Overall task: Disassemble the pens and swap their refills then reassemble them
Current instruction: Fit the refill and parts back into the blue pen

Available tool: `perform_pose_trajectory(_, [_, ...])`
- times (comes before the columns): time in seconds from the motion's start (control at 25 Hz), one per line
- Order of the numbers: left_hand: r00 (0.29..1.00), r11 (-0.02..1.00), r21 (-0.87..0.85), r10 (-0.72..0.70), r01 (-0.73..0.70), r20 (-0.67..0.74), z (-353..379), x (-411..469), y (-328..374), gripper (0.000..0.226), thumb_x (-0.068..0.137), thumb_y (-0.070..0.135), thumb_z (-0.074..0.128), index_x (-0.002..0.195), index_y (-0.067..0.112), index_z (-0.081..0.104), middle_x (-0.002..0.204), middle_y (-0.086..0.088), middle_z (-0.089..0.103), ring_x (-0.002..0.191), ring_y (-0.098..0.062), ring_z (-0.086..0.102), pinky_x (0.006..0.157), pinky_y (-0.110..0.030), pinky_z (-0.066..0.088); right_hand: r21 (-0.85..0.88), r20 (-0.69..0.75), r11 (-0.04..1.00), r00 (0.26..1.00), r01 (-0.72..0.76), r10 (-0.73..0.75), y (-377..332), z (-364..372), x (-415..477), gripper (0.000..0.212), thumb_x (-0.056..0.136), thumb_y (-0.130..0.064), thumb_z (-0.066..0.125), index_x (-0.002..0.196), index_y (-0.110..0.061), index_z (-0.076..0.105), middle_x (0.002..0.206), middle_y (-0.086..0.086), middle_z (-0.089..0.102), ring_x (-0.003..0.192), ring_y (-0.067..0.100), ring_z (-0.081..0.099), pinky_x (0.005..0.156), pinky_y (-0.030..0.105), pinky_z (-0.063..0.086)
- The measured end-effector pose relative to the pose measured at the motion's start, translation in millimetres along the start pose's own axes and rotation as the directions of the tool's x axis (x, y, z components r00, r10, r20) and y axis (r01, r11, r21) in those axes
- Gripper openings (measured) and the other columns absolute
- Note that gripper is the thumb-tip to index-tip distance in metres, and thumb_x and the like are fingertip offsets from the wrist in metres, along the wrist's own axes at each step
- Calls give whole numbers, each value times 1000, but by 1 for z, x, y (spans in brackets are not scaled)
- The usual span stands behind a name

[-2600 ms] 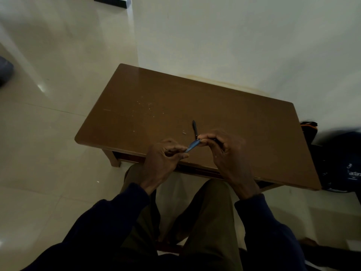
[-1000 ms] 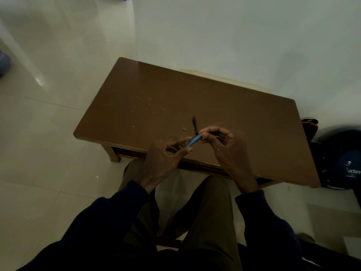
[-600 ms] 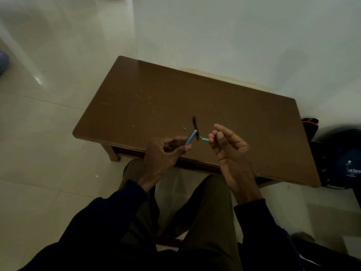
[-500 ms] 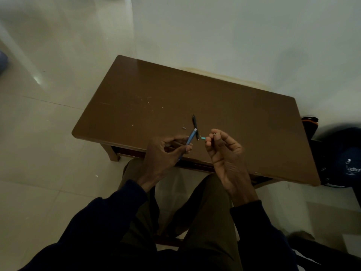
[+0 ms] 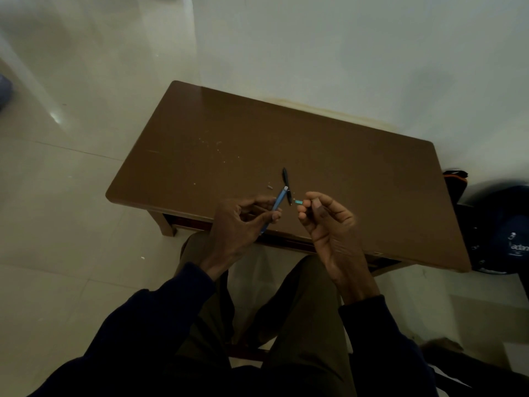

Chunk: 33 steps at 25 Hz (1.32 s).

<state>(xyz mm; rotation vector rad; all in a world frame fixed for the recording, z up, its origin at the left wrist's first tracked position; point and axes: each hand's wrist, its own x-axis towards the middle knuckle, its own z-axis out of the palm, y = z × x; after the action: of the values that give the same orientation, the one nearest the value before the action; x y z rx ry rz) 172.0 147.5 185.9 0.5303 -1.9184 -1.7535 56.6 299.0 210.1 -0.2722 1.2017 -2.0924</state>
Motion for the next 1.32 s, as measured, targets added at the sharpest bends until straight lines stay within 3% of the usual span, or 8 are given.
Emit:
perform_pose_trajectory(0.12, [1000, 1000, 18, 1, 0, -11, -1, 0, -3, 27, 83, 15, 80, 110, 18, 74, 96, 0, 79, 85, -14, 77, 76, -36, 64, -58, -20, 998, 1000, 12, -13, 1, -4, -2, 17, 91, -6, 61, 105, 1, 68, 93, 13, 73, 87, 20, 73, 79, 26, 61])
perform_pose_trajectory(0.4, [1000, 1000, 10, -13, 13, -18, 0, -1, -2, 27, 83, 14, 81, 109, 15, 76, 95, 1, 80, 85, -15, 77, 76, -38, 64, -207, 16, 968, 989, 146, -146, -11, 7, 4, 14, 92, -5, 65, 106, -3, 67, 102, 18, 77, 99, 31, 75, 86, 32, 61])
perform_pose_trajectory(0.52, [1000, 999, 28, -17, 18, -24, 1, -1, -2, 30, 83, 11, 81, 112, 6, 75, 99, -2, 79, 88, -15, 77, 78, -40, 64, -337, 65, 918, 978, 210, -200, -18, 15, 8, 11, 92, -8, 69, 104, -7, 70, 107, 18, 76, 103, 34, 73, 90, 40, 60])
perform_pose_trajectory(0.64, [999, 998, 55, -16, 18, -28, 1, -2, 1, 31, 82, 10, 81, 112, 5, 75, 102, -3, 79, 90, -12, 76, 79, -38, 64, -509, 78, 826, 968, 243, -236, -17, 17, 13, 14, 92, -6, 72, 103, 2, 72, 101, 22, 75, 93, 44, 70, 91, 51, 59])
perform_pose_trajectory(0.88, [999, 996, 92, -3, 7, -40, -1, -2, 3, 29, 83, 11, 81, 111, 7, 76, 102, -3, 79, 90, -11, 76, 78, -36, 64, -589, 137, 753, 954, 294, -266, -17, 21, 14, 14, 88, -1, 75, 99, 8, 73, 92, 20, 76, 87, 33, 75, 82, 40, 63])
perform_pose_trajectory(1.32, [999, 991, 137, 8, -2, -47, -2, -3, 6, 30, 82, 9, 81, 112, 7, 76, 104, -3, 78, 89, -8, 76, 76, -29, 64, -688, 205, 634, 933, 352, -296, -17, 14, 19, 8, 89, -1, 75, 97, 1, 76, 90, 12, 77, 80, 26, 76, 76, 32, 62])
